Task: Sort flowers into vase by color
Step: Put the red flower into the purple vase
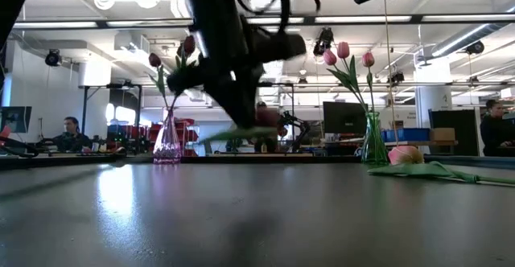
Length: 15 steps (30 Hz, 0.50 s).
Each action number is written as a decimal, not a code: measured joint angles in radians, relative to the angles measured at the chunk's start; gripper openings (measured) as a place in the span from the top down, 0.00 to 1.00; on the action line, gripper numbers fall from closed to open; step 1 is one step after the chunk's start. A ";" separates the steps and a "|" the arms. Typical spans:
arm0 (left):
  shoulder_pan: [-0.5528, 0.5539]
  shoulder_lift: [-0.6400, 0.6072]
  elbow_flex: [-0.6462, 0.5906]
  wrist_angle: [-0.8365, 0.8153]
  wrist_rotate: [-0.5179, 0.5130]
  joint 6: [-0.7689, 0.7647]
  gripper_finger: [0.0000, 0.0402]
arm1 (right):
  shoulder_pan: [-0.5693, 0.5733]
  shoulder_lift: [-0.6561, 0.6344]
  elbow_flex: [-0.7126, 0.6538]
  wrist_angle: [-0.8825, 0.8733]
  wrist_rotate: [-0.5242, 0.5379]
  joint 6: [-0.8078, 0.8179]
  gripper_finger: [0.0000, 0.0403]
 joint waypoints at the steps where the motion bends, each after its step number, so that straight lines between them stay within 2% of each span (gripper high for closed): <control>1: 0.001 -0.023 0.000 -0.018 -0.033 0.017 0.99 | 0.000 -0.001 0.000 0.004 0.004 0.000 0.98; 6: 0.012 -0.199 0.000 -0.125 -0.253 0.080 1.00 | 0.000 -0.001 0.000 0.039 0.035 -0.018 0.98; 10: 0.061 -0.377 -0.040 -0.114 -0.405 0.220 1.00 | 0.000 0.000 0.000 0.090 0.056 -0.053 0.98; 13: 0.134 -0.535 -0.107 -0.019 -0.420 0.407 1.00 | 0.000 0.000 -0.002 0.133 0.064 -0.083 0.98; 15: 0.192 -0.645 -0.170 0.105 -0.392 0.570 1.00 | 0.000 0.000 -0.006 0.163 0.088 -0.104 0.98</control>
